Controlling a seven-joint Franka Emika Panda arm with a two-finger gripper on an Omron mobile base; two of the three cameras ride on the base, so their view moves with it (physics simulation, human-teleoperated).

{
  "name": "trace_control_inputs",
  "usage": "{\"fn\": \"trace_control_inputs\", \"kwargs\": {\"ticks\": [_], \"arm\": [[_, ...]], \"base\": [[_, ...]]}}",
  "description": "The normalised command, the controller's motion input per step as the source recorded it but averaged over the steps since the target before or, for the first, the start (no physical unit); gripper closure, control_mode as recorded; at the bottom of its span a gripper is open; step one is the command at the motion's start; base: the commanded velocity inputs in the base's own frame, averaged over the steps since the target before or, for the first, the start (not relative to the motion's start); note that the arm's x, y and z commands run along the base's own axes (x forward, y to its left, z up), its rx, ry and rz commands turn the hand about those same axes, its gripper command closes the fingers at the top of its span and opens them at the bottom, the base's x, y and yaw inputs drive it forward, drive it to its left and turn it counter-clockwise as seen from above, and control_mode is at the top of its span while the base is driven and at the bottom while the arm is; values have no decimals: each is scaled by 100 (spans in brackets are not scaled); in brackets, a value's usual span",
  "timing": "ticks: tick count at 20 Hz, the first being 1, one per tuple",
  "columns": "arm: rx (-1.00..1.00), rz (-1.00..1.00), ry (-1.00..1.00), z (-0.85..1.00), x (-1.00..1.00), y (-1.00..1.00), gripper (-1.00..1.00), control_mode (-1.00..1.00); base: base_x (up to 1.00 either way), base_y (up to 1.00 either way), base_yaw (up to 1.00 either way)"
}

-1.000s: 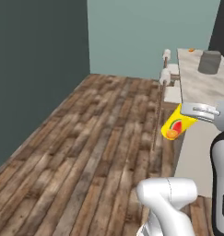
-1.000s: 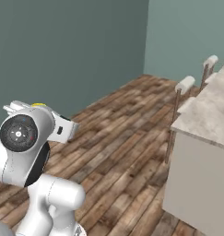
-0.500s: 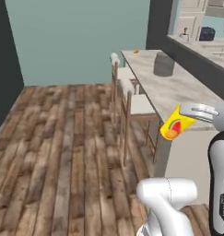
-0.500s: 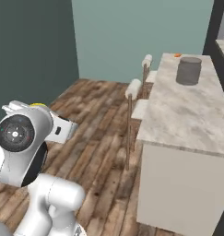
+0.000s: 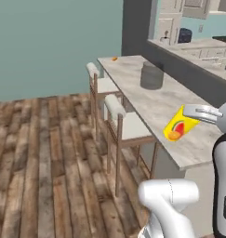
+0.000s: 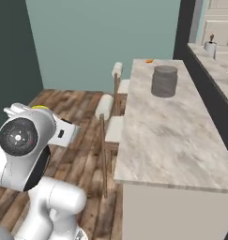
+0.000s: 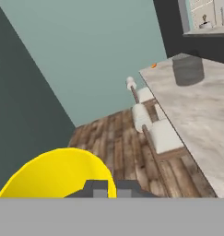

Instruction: Open the cabinet directly in front. Then move the liquor and the cup to the dining counter with the jar on it.

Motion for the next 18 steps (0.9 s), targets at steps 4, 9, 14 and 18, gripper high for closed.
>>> {"fn": "trace_control_inputs", "kwargs": {"ticks": [4, 9, 14, 18], "arm": [[0, 0, 0, 0, 0, 0, 100, 100], [0, 0, 0, 0, 0, 0, 100, 100], [0, 0, 0, 0, 0, 0, 100, 100], [0, 0, 0, 0, 0, 0, 100, 100]], "base": [[75, 97, -22], [29, 100, -18], [22, 69, -59], [39, 26, -79]]}}
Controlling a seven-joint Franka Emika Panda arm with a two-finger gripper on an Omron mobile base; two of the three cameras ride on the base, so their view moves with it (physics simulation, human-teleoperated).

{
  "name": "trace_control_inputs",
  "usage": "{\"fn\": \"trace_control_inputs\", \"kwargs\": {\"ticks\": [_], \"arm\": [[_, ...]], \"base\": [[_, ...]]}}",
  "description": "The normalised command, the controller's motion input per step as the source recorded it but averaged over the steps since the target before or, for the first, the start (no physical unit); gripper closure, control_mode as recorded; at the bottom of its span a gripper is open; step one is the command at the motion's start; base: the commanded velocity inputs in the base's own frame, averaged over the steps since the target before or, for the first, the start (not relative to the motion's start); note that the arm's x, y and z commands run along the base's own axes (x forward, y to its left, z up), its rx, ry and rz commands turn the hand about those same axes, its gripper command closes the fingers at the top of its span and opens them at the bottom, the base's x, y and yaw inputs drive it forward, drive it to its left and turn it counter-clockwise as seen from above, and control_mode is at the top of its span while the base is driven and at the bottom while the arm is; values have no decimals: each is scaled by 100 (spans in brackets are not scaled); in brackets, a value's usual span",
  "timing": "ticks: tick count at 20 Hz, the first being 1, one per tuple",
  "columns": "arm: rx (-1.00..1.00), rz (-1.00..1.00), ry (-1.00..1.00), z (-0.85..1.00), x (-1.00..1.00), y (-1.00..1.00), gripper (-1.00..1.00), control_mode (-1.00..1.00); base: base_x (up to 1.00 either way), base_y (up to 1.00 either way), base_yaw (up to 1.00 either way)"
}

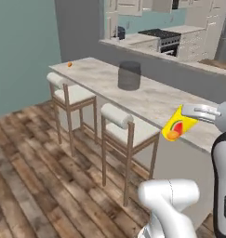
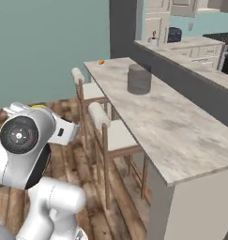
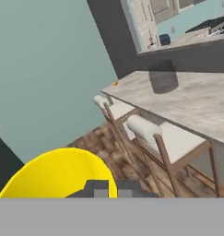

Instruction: Open the cabinet directly in front. Then move the liquor and the cup to the dining counter with the jar on it.

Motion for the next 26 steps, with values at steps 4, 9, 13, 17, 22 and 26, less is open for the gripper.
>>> {"fn": "trace_control_inputs", "kwargs": {"ticks": [4, 9, 13, 17, 22, 26], "arm": [[0, 0, 0, 0, 0, 0, 100, 100], [0, 0, 0, 0, 0, 0, 100, 100], [0, 0, 0, 0, 0, 0, 100, 100], [0, 0, 0, 0, 0, 0, 100, 100], [0, 0, 0, 0, 0, 0, 100, 100], [0, 0, 0, 0, 0, 0, 100, 100]], "base": [[35, 49, -76], [33, 66, -66], [44, 40, -54], [31, 20, -43], [17, 3, -26], [1, 0, -35]]}}
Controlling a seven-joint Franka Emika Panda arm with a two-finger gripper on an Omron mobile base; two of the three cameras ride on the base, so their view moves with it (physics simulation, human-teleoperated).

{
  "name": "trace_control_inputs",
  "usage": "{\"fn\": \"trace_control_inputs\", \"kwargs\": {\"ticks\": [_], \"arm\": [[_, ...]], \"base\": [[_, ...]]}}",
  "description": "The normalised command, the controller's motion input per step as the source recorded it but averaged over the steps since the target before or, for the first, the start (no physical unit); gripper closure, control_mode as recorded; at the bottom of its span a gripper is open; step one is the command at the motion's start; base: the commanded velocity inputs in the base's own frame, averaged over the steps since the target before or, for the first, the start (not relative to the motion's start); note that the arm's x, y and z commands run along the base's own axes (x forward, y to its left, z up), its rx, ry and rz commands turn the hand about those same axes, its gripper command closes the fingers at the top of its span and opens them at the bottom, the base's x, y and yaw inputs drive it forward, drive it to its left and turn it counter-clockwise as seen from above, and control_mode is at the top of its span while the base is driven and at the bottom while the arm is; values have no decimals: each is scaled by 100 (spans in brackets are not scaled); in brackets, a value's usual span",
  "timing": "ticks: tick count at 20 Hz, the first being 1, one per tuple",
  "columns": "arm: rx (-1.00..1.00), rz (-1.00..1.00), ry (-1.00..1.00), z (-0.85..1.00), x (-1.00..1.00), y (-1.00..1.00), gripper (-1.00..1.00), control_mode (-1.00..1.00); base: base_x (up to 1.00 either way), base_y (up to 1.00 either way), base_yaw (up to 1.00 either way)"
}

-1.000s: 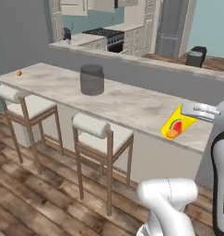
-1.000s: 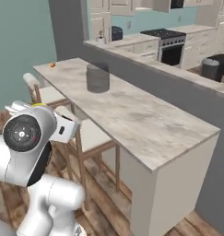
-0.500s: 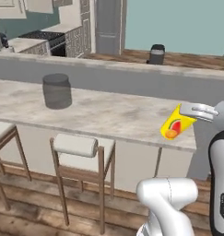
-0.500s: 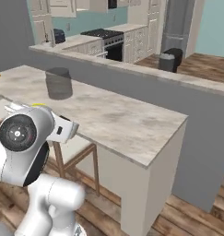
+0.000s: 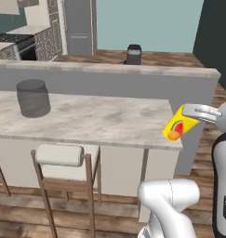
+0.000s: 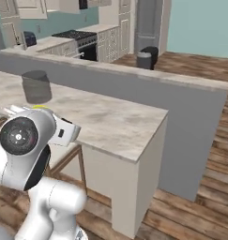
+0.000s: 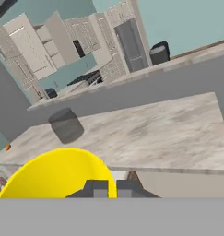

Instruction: Open the cabinet directly in front. Then move the liquor and the cup to the dining counter with the jar on it.

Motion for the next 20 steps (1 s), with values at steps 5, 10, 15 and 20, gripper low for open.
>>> {"fn": "trace_control_inputs", "kwargs": {"ticks": [5, 10, 15, 20], "arm": [[0, 0, 0, 0, 0, 0, 100, 100], [0, 0, 0, 0, 0, 0, 100, 100], [0, 0, 0, 0, 0, 0, 100, 100], [0, 0, 0, 0, 0, 0, 100, 100]], "base": [[1, -1, -39], [11, 0, -38], [31, 17, -13], [32, 52, -13]]}}
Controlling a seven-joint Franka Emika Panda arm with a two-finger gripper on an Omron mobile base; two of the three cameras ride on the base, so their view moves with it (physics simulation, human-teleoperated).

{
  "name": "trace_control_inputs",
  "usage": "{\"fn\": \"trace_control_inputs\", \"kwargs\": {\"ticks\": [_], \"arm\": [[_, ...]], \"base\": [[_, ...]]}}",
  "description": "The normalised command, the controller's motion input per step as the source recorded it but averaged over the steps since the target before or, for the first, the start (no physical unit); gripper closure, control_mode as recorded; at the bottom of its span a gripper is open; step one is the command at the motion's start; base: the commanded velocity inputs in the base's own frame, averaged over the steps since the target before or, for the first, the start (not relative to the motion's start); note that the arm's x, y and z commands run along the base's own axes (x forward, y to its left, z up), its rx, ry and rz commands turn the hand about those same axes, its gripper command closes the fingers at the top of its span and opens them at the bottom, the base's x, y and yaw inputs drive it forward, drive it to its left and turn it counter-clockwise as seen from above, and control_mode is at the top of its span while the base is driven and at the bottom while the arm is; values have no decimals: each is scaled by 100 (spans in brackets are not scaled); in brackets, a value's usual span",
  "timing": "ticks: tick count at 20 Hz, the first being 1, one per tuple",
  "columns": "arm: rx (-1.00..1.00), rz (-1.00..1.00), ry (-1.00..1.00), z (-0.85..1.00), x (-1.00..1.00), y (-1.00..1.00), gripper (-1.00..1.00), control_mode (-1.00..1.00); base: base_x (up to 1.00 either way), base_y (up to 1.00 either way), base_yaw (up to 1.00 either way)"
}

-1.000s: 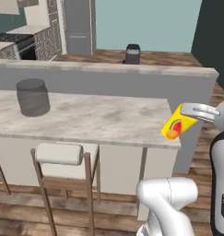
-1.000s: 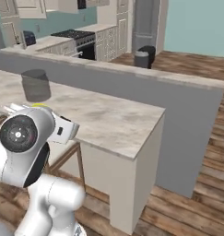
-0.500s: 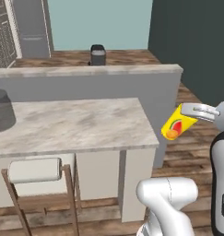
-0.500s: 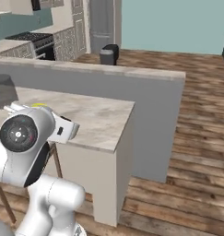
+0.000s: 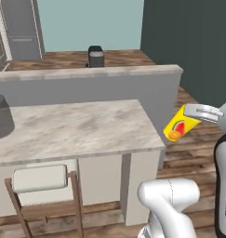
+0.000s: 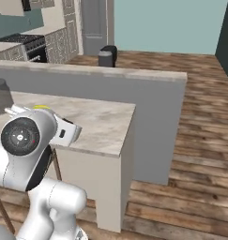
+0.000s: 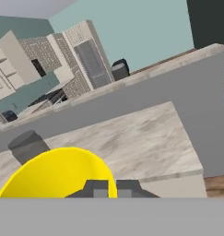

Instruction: Open the cabinet directly in front. Then move the liquor and the cup to the dining counter with the jar on it.

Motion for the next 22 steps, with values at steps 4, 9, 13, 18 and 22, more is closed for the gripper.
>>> {"fn": "trace_control_inputs", "kwargs": {"ticks": [4, 9, 13, 18, 22], "arm": [[0, 0, 0, 0, 0, 0, 100, 100], [0, 0, 0, 0, 0, 0, 100, 100], [0, 0, 0, 0, 0, 0, 100, 100], [0, 0, 0, 0, 0, 0, 100, 100], [0, 0, 0, 0, 0, 0, 100, 100]], "base": [[31, 56, -13], [54, 47, -13], [67, 13, -9], [77, 0, -4], [58, 0, 0]]}}
